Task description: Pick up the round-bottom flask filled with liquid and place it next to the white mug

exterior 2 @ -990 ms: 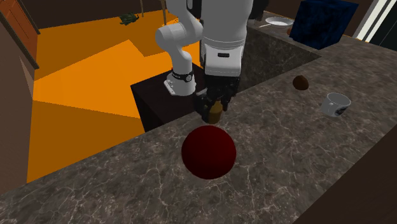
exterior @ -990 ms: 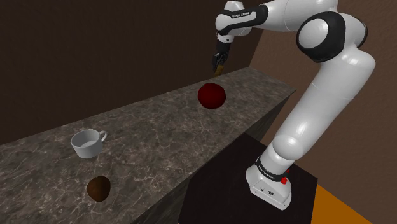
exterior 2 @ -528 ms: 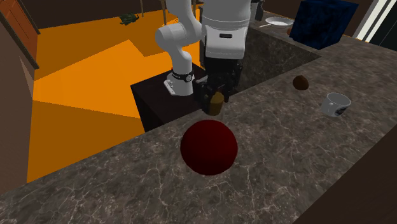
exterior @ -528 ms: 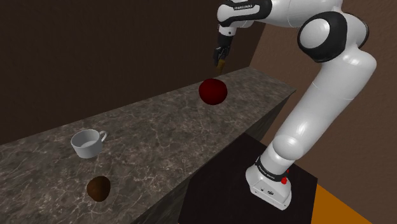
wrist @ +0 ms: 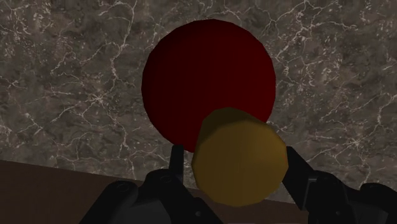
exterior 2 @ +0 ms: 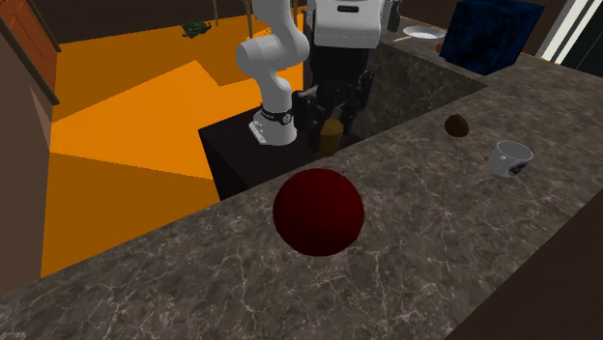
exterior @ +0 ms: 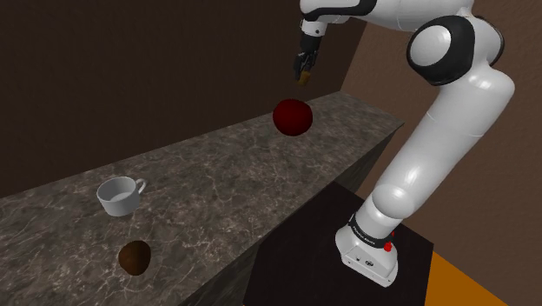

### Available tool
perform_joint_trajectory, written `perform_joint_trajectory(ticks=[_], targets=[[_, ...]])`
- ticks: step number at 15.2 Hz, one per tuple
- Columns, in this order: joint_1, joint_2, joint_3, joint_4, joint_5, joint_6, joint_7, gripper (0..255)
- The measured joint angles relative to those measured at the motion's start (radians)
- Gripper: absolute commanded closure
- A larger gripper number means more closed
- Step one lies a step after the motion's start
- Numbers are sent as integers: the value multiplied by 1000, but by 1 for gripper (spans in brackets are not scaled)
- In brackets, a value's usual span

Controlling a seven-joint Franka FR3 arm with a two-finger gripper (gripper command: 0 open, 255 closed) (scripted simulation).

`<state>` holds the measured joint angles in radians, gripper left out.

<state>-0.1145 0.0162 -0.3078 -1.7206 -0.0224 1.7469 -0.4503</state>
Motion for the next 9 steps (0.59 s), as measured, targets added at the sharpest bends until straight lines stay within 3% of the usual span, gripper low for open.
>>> perform_joint_trajectory(ticks=[9], targets=[[-3,21,-3,146,7,-126,-9,255]])
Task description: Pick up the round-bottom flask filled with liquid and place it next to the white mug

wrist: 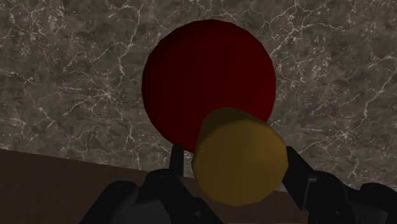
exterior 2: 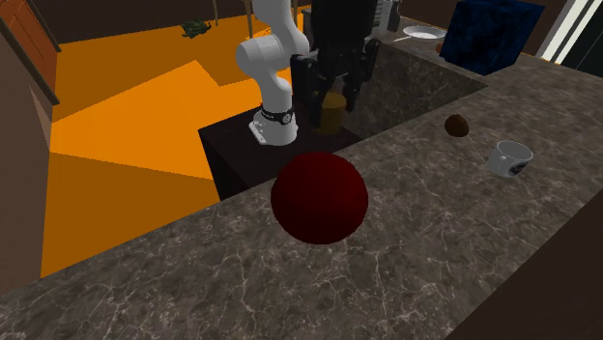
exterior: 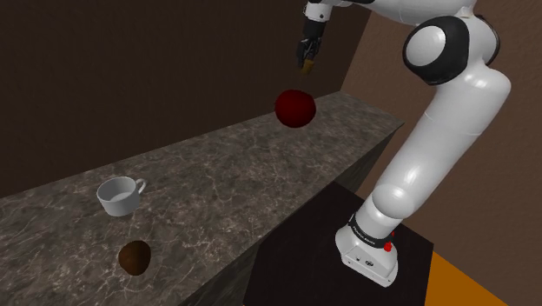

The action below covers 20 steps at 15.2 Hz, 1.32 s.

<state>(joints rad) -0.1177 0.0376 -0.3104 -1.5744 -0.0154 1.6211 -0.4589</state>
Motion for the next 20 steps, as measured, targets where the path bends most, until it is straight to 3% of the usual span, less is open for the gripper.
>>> perform_joint_trajectory(ticks=[14,20], targets=[[137,-185,158,-202,-36,12,296,255],[198,-216,243,-225,-26,-2,441,255]])
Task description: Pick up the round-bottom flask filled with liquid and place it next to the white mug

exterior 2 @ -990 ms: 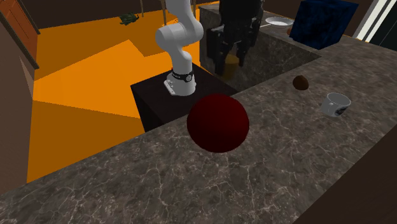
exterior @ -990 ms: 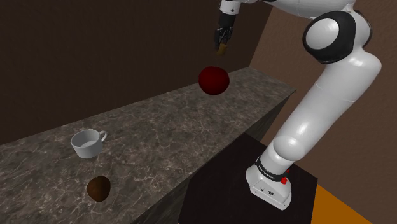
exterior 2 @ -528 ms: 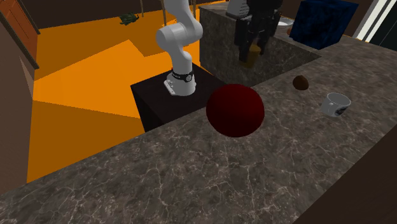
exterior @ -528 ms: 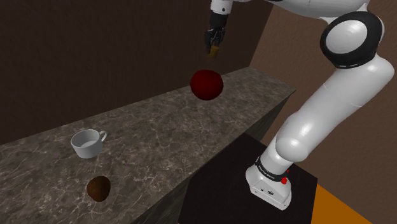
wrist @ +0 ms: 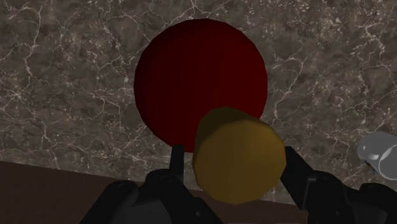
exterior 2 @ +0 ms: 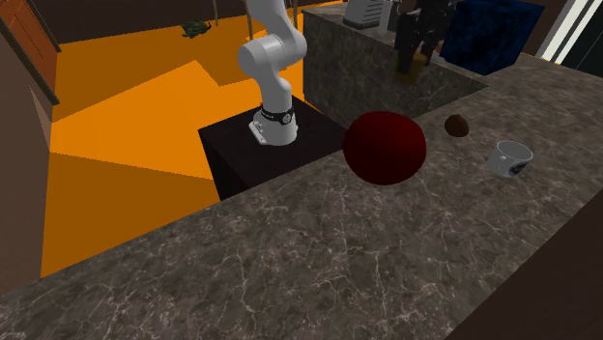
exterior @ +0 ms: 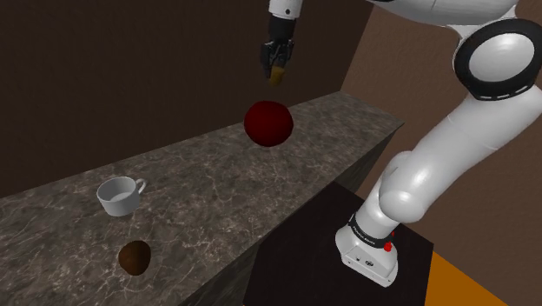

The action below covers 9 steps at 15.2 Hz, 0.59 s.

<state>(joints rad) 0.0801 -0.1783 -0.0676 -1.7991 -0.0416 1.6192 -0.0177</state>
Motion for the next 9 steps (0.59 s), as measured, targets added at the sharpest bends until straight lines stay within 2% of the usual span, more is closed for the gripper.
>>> perform_joint_trajectory(ticks=[3,9], targets=[[33,-7,48,-14,8,5,79,255],[95,27,137,28,23,-7,228,255]])
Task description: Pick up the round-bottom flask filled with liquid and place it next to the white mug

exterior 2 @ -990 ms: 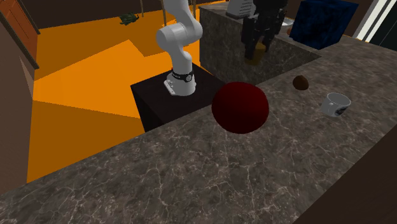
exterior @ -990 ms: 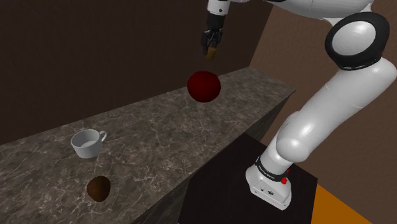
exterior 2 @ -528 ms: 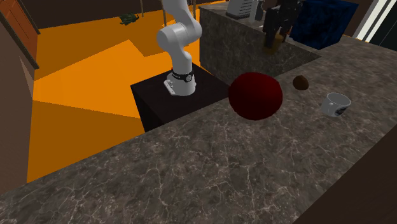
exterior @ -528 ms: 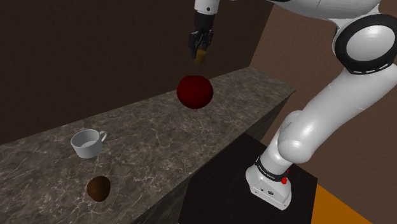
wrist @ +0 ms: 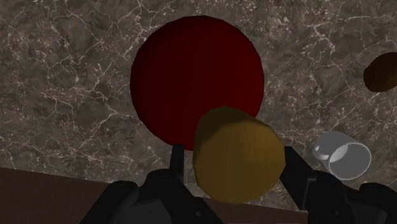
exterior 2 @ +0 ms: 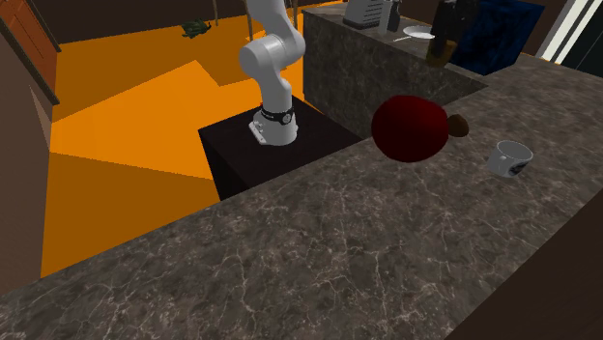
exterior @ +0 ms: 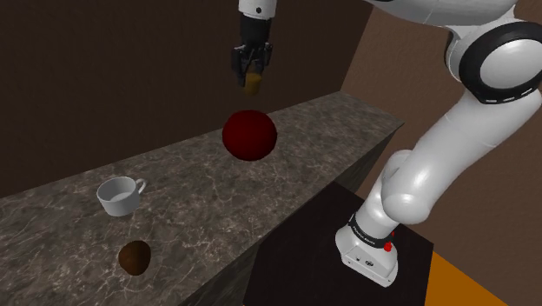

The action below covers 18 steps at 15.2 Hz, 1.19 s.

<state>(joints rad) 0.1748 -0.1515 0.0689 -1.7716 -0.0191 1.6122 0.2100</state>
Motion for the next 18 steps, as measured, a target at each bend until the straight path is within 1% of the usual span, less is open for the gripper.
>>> perform_joint_trajectory(ticks=[5,9,14,18], targets=[[50,36,68,37,6,-5,117,255],[90,93,120,105,3,-18,210,255],[149,182,183,208,-15,-38,332,255],[209,286,229,342,-45,-76,434,255]])
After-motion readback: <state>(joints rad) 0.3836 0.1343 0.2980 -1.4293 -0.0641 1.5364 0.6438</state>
